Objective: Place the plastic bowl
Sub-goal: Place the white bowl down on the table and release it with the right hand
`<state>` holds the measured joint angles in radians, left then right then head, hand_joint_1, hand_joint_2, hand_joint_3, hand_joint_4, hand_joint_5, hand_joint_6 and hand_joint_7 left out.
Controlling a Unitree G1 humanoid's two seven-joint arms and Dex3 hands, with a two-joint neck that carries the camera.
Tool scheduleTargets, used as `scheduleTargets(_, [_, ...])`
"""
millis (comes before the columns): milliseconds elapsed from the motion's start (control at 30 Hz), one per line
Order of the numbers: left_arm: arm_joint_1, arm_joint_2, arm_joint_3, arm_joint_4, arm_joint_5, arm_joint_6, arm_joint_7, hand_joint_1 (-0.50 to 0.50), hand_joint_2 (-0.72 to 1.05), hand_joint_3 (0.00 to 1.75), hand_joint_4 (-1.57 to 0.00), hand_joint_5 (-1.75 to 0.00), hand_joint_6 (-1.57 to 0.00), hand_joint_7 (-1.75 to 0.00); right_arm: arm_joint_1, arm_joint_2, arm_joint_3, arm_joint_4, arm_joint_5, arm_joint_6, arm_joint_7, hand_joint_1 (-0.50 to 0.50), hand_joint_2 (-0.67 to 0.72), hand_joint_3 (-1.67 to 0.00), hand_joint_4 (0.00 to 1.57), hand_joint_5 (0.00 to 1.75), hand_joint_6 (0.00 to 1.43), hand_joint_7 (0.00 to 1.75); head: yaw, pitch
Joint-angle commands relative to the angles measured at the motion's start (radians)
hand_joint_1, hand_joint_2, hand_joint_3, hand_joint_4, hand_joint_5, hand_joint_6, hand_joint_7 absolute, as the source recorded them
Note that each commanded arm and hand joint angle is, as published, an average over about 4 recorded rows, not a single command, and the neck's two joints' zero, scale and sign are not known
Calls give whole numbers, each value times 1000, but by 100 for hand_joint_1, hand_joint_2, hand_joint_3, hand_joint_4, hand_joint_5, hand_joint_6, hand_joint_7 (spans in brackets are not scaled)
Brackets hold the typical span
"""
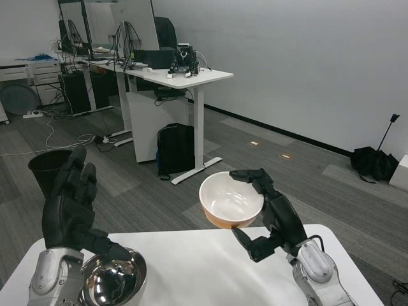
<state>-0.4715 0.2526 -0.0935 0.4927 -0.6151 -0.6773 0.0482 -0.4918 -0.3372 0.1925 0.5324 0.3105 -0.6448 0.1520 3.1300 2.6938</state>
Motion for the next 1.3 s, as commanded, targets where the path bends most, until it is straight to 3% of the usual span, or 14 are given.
scheduleTargets(33, [-12,4,1,4,0,2,-4,-39,-55,4,-34,0,-34,0,4,3,-8,-12,7,1,-6,-42,-49,-159,157,97,138,94,0,0])
scheduleTargets(300, [-12,4,1,4,-2,2,-5,-39,-55,0,-34,0,-34,0,9,1,-5,-10,6,1,-6,-42,-48,-159,157,97,138,91,5,-23])
scheduleTargets(567, [-9,3,4,4,-5,2,-8,-39,-50,0,-34,0,-34,0,68,-3,-15,-6,-35,6,0,-42,-51,-159,157,97,137,98,4,-65])
scheduleTargets(700, [-10,4,1,4,-6,2,-8,-39,-50,0,-34,0,-34,0,104,1,-42,-8,-77,8,0,-42,-48,-159,157,97,137,98,-3,-147])
scheduleTargets(967, [-14,4,-7,8,-6,2,-8,-39,-55,0,-34,0,-34,0,181,2,-53,-14,-134,20,0,-42,-51,-159,157,97,137,98,-12,-167])
scheduleTargets(1167, [-15,4,-9,10,-6,2,-9,-39,-48,0,-34,0,-34,0,219,3,-56,-13,-172,26,0,-42,-51,-159,157,97,137,98,-13,-170])
scheduleTargets(1300, [-15,4,-8,9,-6,2,-9,-39,-53,7,-34,0,-34,0,238,3,-56,-16,-218,35,1,-42,-48,-159,157,97,137,98,-31,-252])
